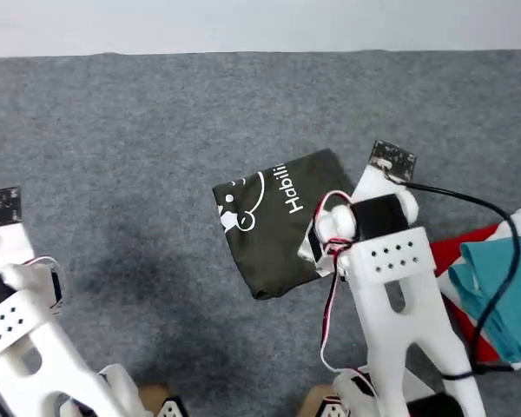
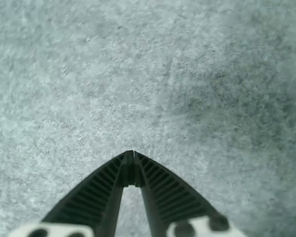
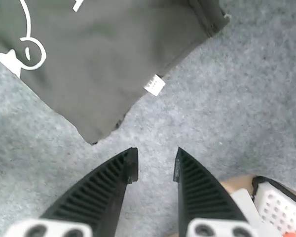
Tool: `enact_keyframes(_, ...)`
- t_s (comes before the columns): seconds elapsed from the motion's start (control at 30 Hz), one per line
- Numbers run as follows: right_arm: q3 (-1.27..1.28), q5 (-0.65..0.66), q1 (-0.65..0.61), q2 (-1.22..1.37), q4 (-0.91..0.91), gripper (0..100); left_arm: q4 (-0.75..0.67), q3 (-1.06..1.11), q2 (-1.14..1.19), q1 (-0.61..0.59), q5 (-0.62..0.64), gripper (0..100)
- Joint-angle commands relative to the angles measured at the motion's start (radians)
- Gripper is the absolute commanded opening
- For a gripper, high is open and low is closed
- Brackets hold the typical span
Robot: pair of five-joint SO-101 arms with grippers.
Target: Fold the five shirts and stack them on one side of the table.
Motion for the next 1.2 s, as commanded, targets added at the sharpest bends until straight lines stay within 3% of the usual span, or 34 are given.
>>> enact_keyframes(0.0, -0.008, -0.043, -0.008, 0.073, -0.045, 15.3, -0.020, -0.015, -0.025, 0.034, 0.003, 0)
enact_keyframes(0.23, -0.092, -0.077, -0.013, 0.246, -0.077, 45.5, -0.020, -0.010, -0.025, 0.075, 0.005, 0)
enact_keyframes(0.3, -0.123, -0.077, -0.015, 0.294, -0.097, 49.2, -0.020, -0.010, -0.025, 0.075, 0.005, 0)
enact_keyframes(1.17, -0.390, -0.077, -0.064, 0.832, -0.334, 49.3, -0.020, -0.008, -0.023, 0.075, 0.006, 0)
